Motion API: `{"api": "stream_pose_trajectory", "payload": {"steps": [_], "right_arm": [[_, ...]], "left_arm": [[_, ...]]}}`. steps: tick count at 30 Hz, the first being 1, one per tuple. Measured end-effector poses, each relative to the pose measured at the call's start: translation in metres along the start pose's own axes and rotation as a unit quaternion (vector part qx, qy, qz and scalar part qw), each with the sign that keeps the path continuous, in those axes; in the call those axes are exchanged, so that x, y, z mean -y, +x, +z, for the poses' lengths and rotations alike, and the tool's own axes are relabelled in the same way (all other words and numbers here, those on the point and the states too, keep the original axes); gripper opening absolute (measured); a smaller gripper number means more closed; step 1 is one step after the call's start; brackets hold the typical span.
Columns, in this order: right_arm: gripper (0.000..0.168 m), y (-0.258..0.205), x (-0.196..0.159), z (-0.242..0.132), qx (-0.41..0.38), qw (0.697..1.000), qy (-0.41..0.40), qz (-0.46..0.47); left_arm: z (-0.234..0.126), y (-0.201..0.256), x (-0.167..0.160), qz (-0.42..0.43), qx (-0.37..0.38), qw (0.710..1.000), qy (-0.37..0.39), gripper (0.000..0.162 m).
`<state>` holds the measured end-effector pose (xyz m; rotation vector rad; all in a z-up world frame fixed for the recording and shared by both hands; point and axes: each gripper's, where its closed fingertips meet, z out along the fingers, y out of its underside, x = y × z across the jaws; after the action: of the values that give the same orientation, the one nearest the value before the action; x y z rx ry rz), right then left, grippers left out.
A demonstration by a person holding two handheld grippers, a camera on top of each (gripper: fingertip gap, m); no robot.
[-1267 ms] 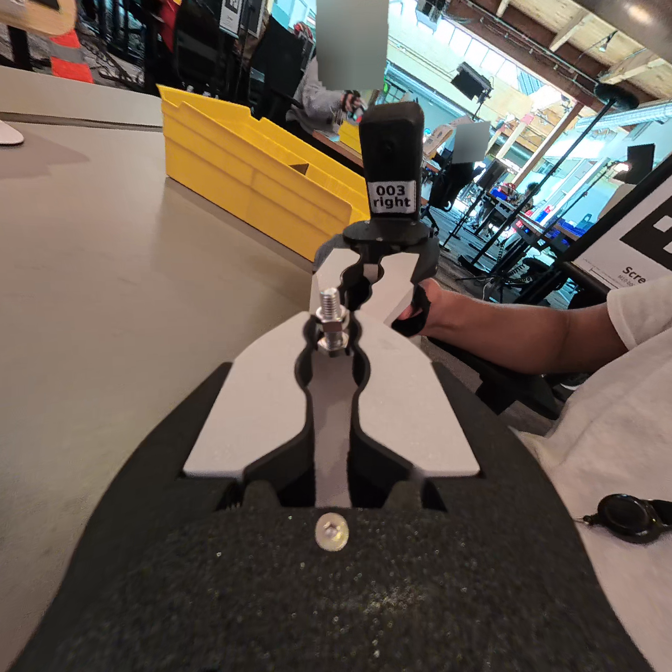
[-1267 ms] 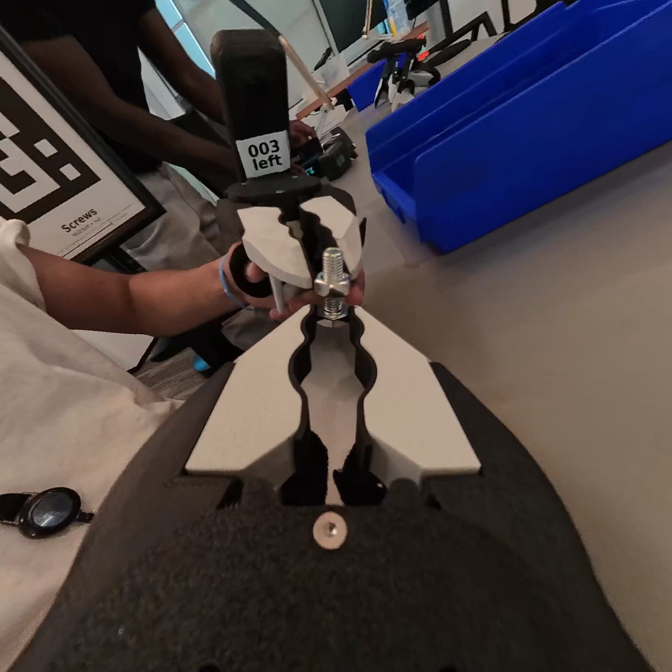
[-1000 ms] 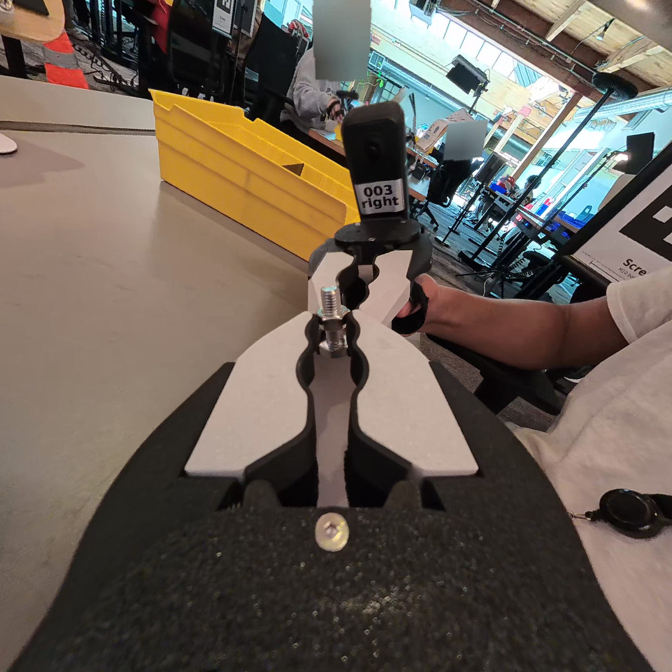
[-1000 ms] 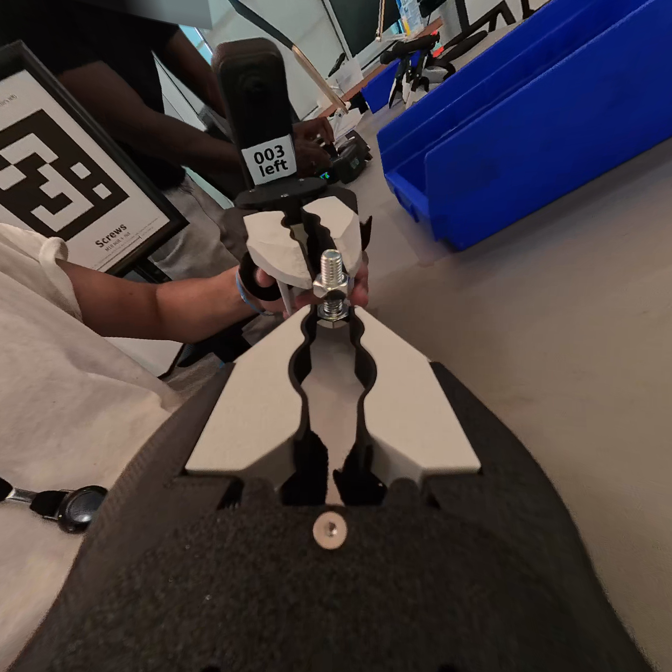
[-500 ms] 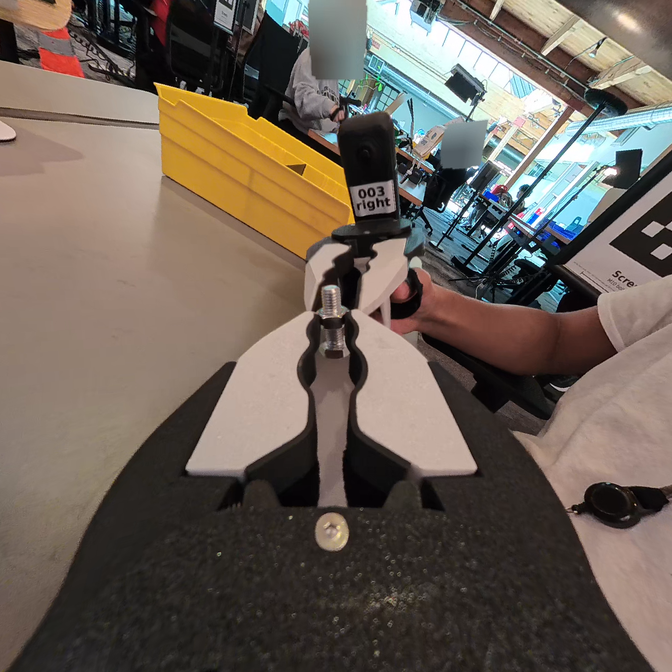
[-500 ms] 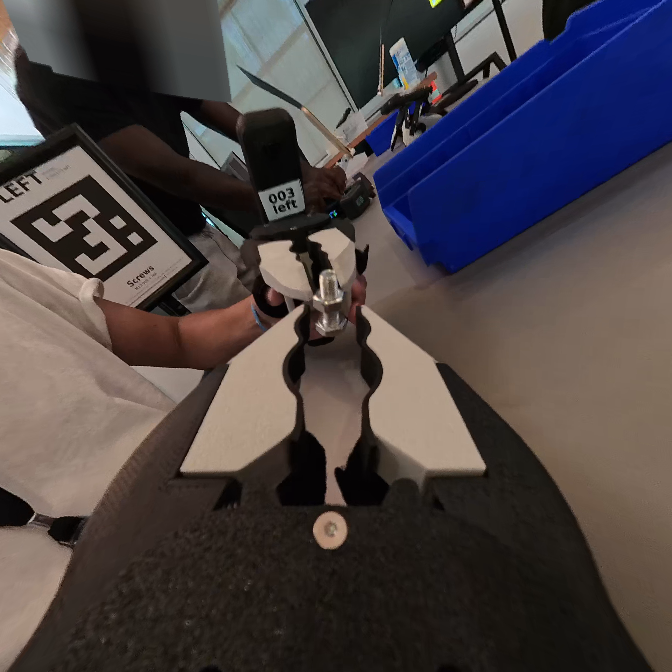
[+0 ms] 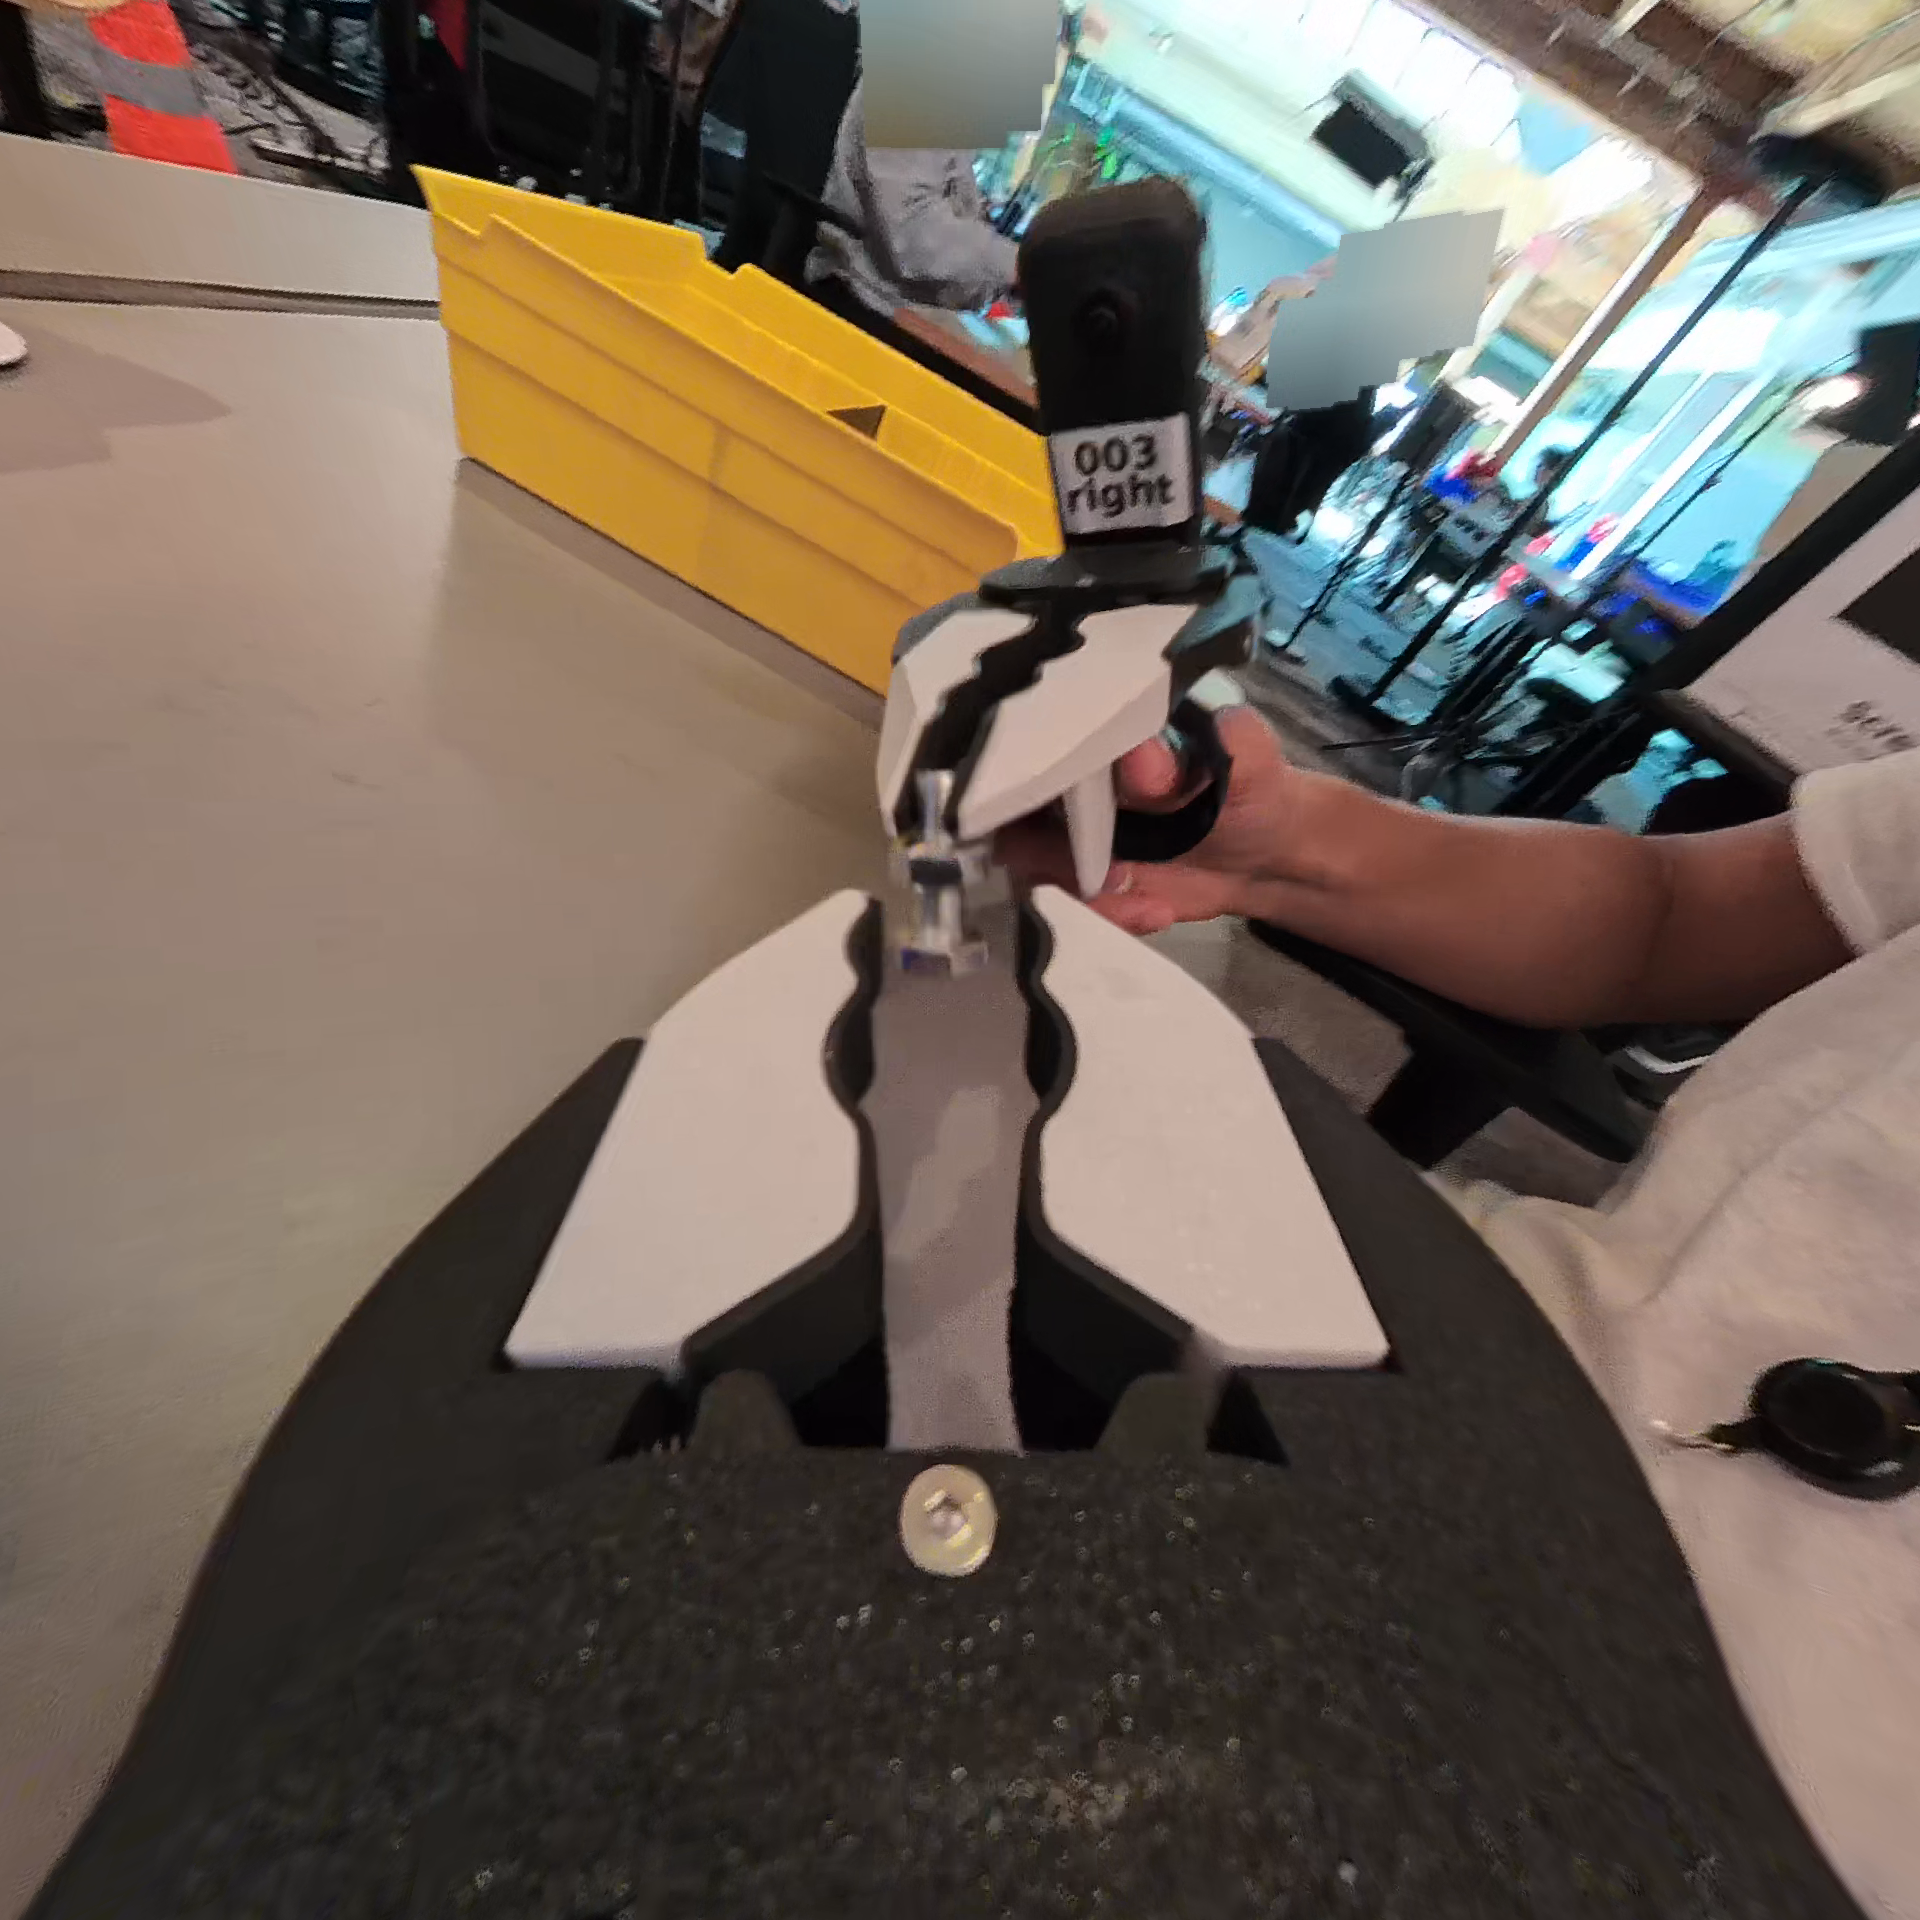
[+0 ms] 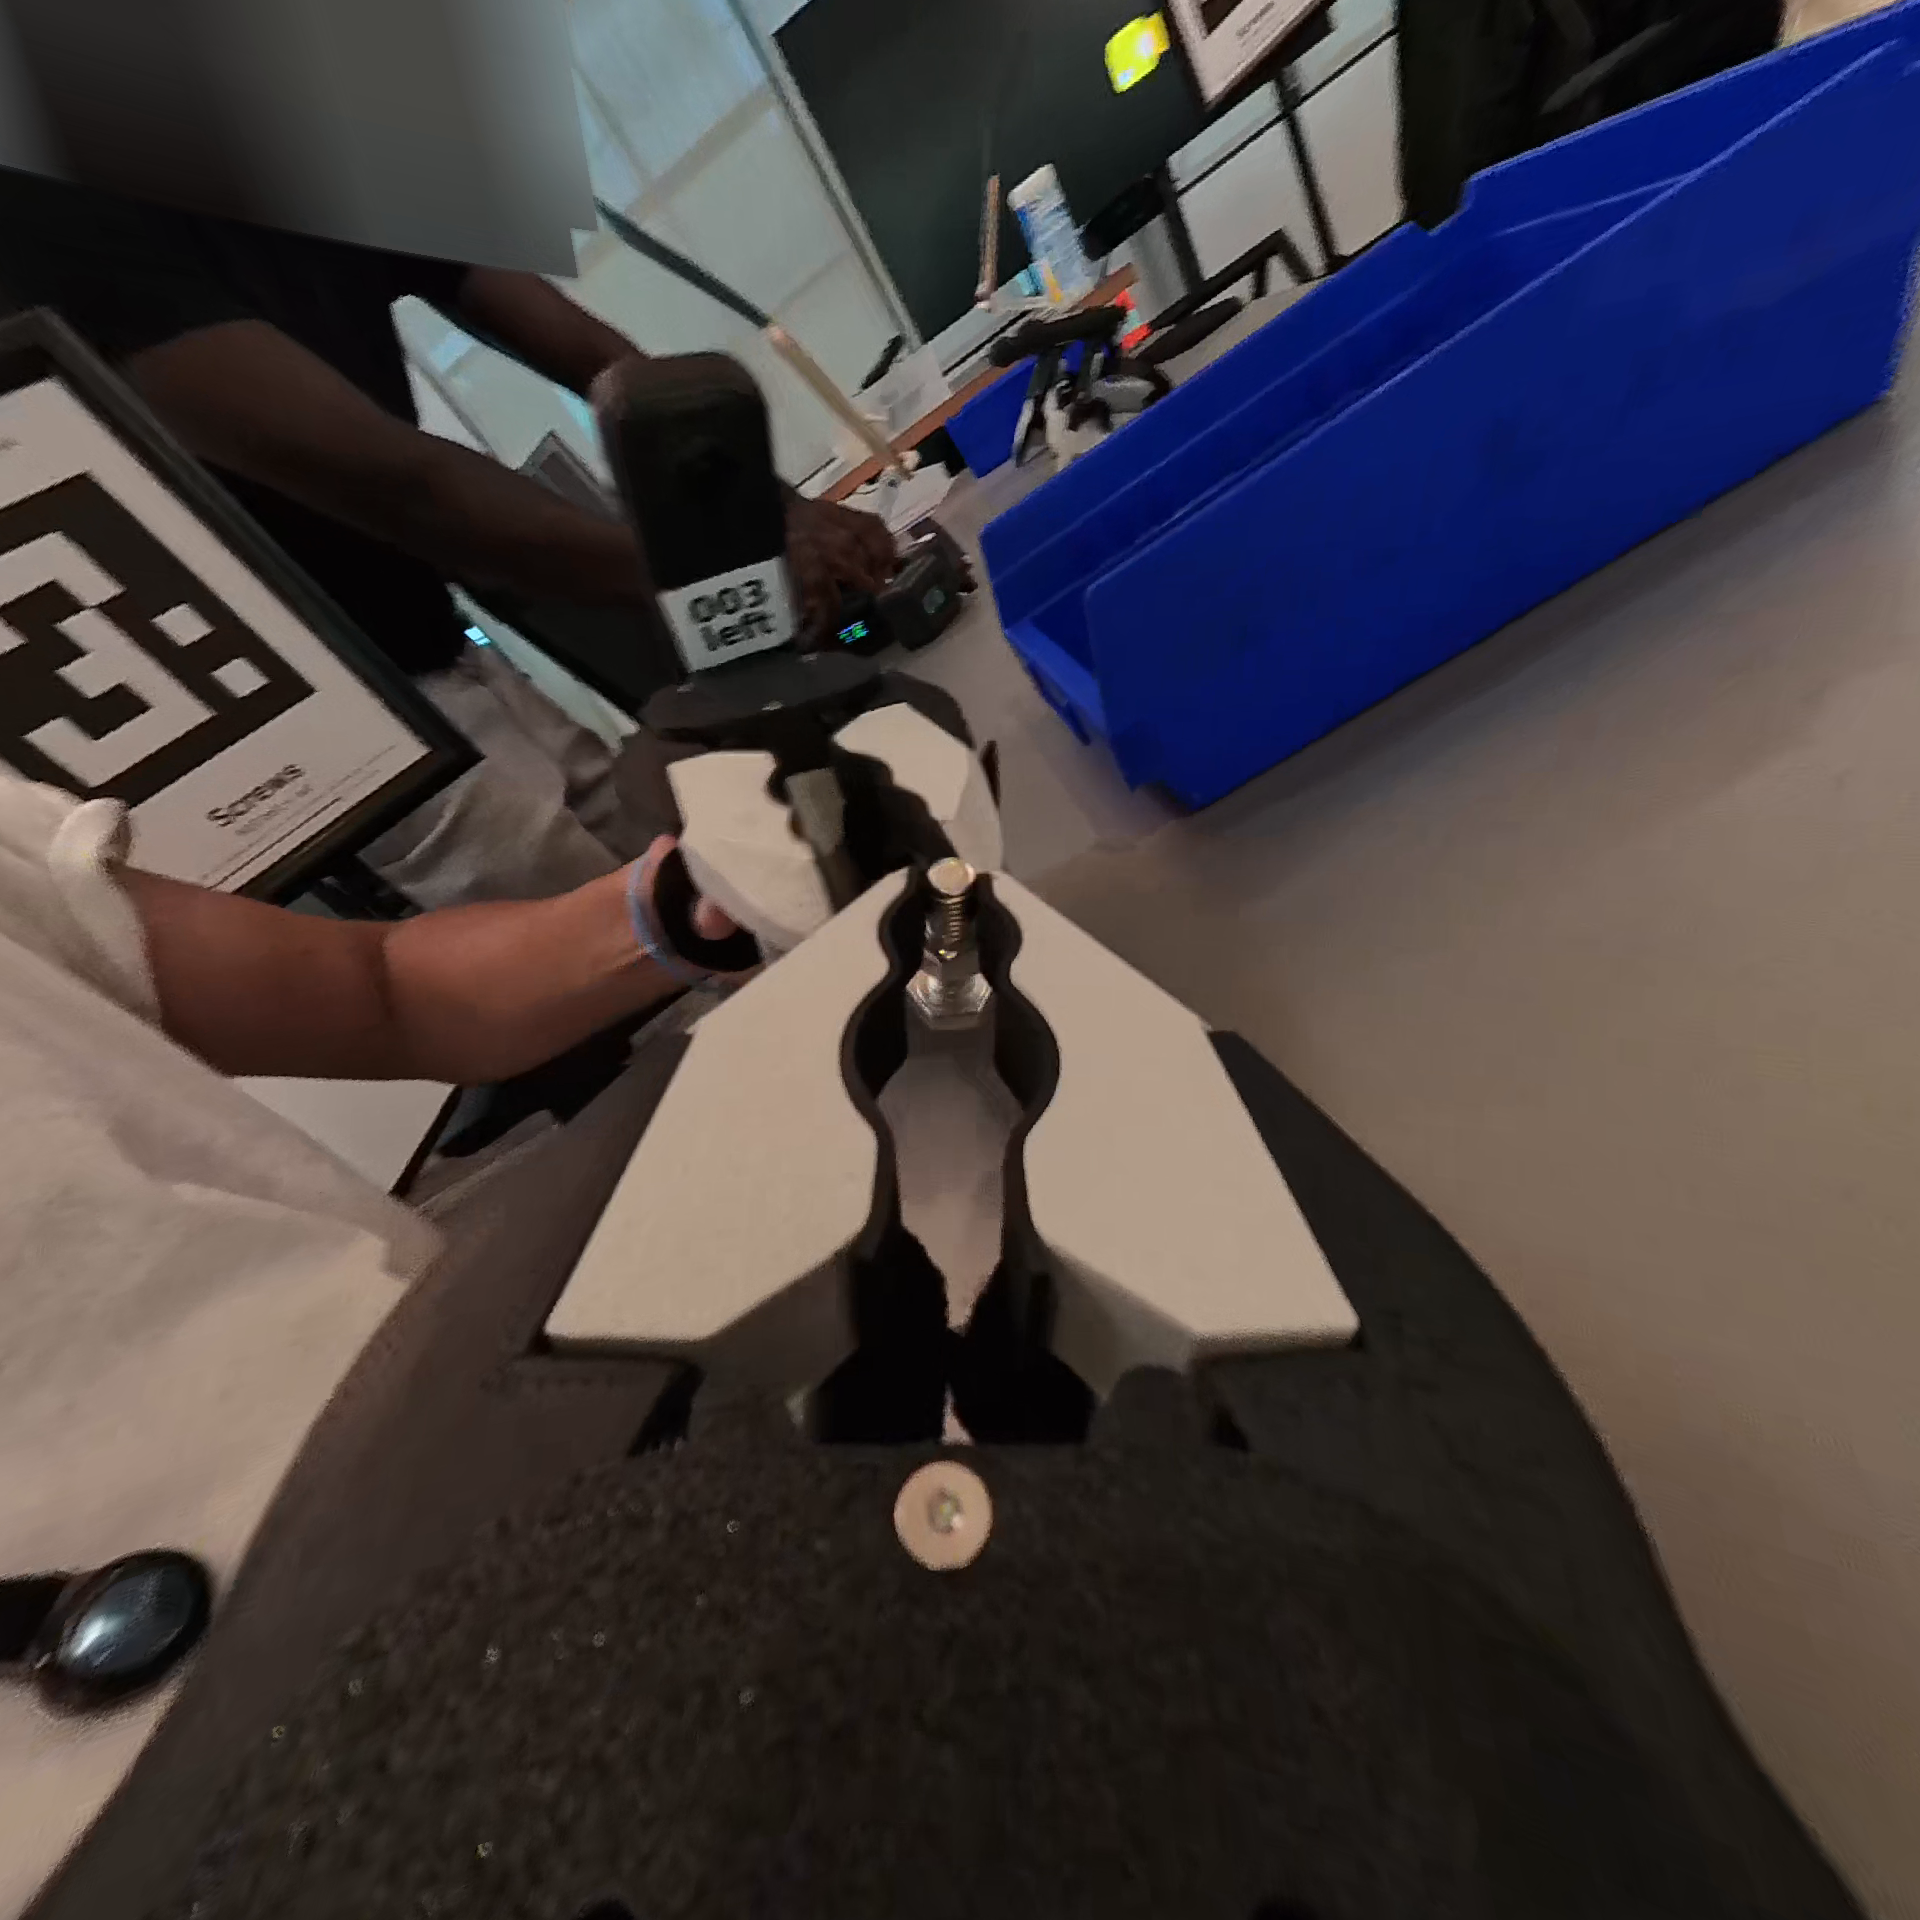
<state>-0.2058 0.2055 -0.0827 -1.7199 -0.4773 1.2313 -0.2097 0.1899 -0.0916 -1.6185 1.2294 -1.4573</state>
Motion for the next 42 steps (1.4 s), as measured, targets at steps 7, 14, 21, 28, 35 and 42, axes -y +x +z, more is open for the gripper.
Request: {"api": "stream_pose_trajectory", "payload": {"steps": [7,14,21,28,35,42], "right_arm": [[0.009,0.007,0.015,-0.008,-0.092,0.995,0.015,-0.043],[0.009,-0.005,0.016,-0.001,-0.100,0.992,0.012,-0.072],[0.009,-0.007,0.017,0.002,-0.096,0.994,0.024,-0.050],[0.009,-0.019,0.015,0.004,-0.056,0.995,0.024,-0.078],[0.009,-0.021,0.015,0.001,-0.028,0.997,0.019,-0.069],[0.009,-0.020,0.013,0.003,-0.030,0.997,0.016,-0.068]], "left_arm": [[0.010,-0.014,-0.011,0.147,0.120,0.981,-0.045,0.039],[0.016,-0.007,-0.007,0.164,0.098,0.982,-0.009,0.028],[0.015,-0.007,-0.005,0.158,0.093,0.983,0.004,0.031],[0.017,0.002,-0.006,0.130,0.057,0.990,-0.006,0.026],[0.011,0.006,-0.001,0.108,0.032,0.994,0.010,0.026],[0.010,0.007,-0.002,0.107,0.029,0.994,0.007,0.018]]}}
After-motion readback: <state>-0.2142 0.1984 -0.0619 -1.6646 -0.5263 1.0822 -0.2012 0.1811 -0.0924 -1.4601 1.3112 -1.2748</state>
